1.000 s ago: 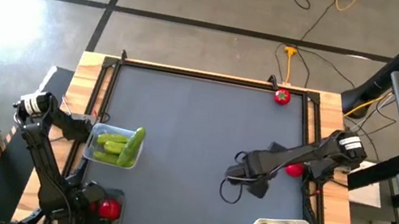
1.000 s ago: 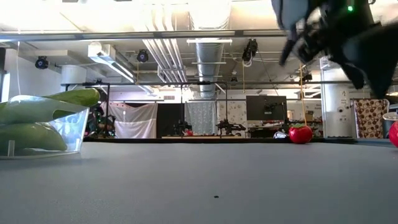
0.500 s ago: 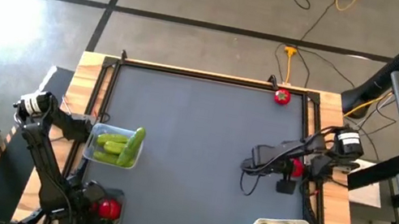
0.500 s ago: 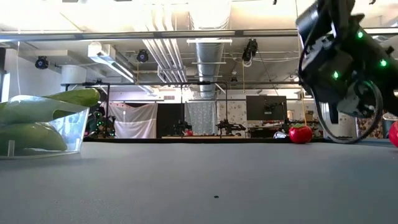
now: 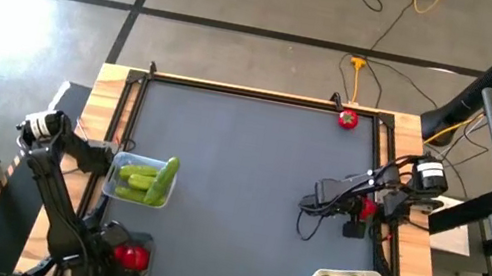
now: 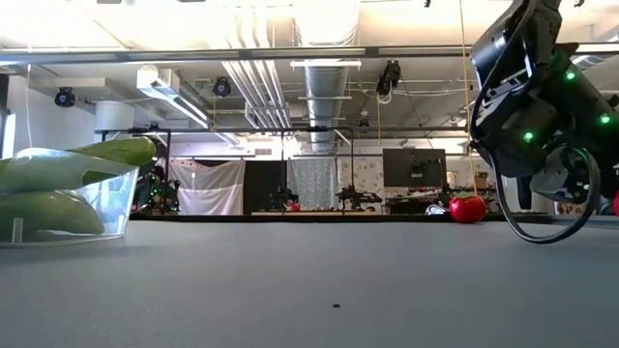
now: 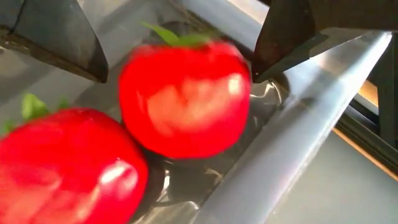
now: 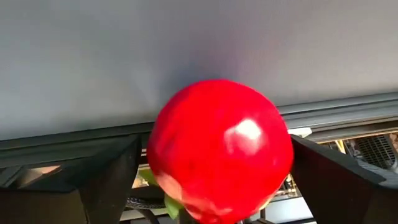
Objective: Sort produce into baskets
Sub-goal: Put the bottom tomato into the black bin
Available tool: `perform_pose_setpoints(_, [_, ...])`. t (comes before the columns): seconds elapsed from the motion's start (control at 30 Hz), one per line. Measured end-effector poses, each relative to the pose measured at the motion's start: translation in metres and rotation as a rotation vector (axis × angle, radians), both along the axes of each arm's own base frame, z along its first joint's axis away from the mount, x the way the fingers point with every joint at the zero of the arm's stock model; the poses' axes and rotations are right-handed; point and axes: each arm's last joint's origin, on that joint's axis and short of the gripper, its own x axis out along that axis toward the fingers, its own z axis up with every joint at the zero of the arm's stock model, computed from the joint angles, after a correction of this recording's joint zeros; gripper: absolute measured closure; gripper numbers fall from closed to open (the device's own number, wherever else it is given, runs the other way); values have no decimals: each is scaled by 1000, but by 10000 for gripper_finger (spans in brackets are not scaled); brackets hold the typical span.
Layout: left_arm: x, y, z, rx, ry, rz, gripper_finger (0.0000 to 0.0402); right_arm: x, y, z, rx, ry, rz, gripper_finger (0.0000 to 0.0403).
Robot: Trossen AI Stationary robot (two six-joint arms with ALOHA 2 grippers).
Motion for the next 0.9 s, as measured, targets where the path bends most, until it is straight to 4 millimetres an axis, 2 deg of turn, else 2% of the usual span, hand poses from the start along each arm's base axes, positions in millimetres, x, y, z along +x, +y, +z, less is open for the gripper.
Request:
perform_pose_setpoints(0.27, [-3, 17, 28, 10, -149, 8, 24, 1, -1, -3, -15, -36, 10, 21])
perform_pose_setpoints(0.5, [-4, 39, 49, 83, -306, 47, 24, -9, -2, -9, -19, -1, -6, 27])
perform_pose_setpoints(0.6, [-4, 49, 55, 114, -326, 60, 24, -10, -2, -11, -36, -4, -20, 49])
perform_pose_setpoints(0.73, [-5, 59, 63, 128, -359, 55, 24, -4, -1, -9, -100, -44, -84, 102])
perform_pose_setpoints(0.8, [-4, 63, 67, 151, -395, 41, 24, 4, -1, -6, -127, -85, -123, 128])
perform_pose_setpoints(0.9, [-3, 71, 71, 197, -432, 14, 24, 25, 2, 6, -158, -179, -202, 131])
